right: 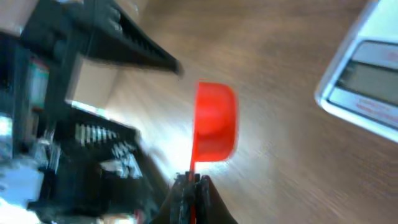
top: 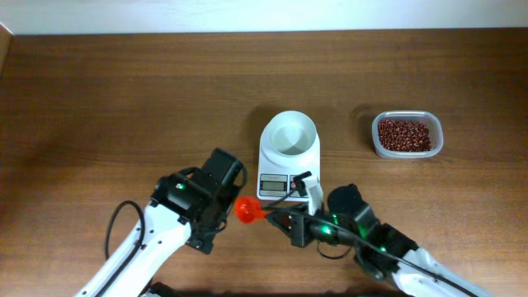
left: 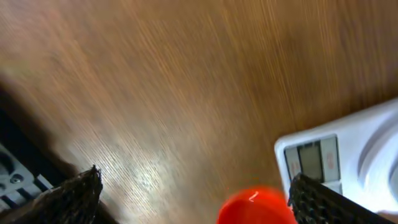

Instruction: Scoop and weigh 50g on scale

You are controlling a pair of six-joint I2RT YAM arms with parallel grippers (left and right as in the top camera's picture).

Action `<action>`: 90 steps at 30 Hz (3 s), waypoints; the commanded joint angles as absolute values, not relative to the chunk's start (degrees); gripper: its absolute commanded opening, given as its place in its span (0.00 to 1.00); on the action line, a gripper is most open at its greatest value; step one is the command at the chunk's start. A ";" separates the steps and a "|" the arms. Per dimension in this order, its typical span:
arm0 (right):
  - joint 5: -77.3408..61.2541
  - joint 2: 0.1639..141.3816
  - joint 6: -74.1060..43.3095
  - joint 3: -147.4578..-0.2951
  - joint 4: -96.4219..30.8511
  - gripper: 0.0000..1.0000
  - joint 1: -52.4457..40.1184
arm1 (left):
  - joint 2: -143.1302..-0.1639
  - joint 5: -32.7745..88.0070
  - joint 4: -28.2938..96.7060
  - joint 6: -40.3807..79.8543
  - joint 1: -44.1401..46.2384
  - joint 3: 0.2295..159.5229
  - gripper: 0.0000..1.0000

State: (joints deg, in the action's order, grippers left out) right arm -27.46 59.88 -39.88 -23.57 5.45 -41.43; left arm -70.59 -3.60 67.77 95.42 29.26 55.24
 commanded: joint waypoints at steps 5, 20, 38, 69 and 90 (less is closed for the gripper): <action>-24.69 32.16 -29.71 -23.99 -15.22 0.04 -28.80 | -63.24 -4.91 69.30 93.34 23.53 55.57 1.00; -15.55 8.71 -26.57 -24.16 -15.22 0.04 -21.93 | -68.03 -9.21 56.29 83.53 39.31 55.55 0.00; 3.33 8.71 -29.17 -24.51 -16.12 0.04 -21.93 | -93.69 -11.05 23.57 45.80 49.63 55.55 0.00; 3.75 8.71 -29.17 -24.49 -17.43 0.04 -21.93 | -103.20 -14.83 14.26 48.84 49.45 55.55 0.00; 3.70 8.71 -29.19 -24.49 -17.82 0.04 -21.96 | -104.09 -16.10 15.05 53.15 49.19 55.55 0.00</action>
State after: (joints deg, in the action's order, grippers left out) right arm 3.03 9.04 -28.77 -23.57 -18.02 -22.35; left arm -102.45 -15.29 14.85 52.36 49.52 55.31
